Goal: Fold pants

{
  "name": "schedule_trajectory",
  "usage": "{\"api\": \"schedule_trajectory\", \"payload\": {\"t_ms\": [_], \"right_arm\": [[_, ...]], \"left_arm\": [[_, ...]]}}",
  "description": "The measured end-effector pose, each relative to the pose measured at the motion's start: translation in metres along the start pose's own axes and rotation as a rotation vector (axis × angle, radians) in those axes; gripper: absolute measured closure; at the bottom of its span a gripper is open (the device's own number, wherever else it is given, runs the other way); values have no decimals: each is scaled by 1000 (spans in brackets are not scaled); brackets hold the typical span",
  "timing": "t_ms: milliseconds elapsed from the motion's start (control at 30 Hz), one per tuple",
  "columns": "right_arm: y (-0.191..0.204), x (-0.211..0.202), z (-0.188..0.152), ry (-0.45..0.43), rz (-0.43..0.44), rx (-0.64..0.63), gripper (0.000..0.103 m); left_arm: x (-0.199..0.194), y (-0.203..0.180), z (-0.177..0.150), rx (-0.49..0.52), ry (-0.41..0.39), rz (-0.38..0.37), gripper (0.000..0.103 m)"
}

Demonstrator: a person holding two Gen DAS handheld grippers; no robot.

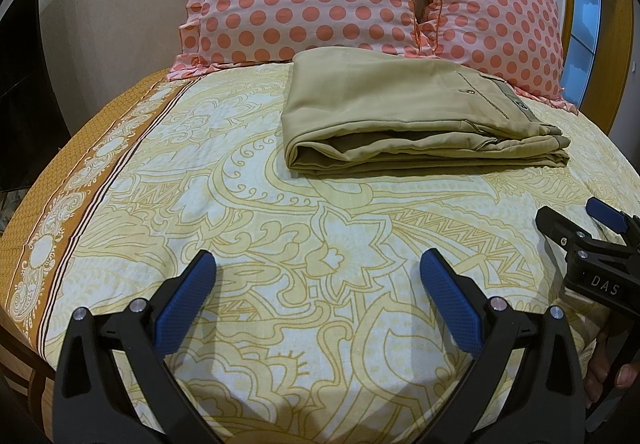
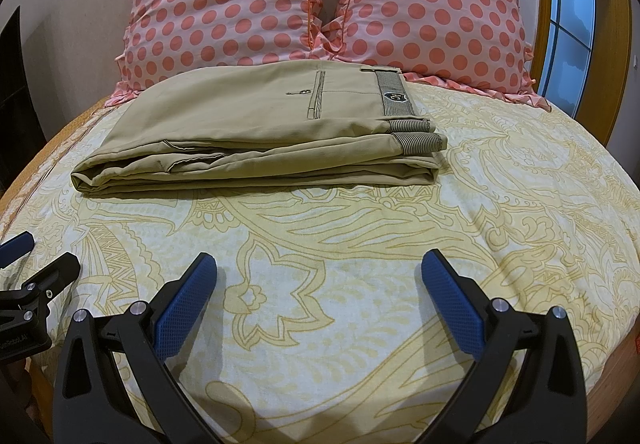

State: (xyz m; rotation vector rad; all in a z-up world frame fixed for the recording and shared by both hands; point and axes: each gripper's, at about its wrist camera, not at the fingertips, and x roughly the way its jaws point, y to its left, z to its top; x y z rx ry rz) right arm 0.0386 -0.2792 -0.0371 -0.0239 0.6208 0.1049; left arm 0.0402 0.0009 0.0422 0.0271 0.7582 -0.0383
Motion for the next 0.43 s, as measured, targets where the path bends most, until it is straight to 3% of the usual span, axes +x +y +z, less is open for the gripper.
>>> {"api": "schedule_trajectory", "payload": {"t_ms": [433], "right_arm": [[0, 0, 0, -1, 0, 0, 1]], "left_arm": [[-1, 0, 0, 4, -7, 0, 2]]}}
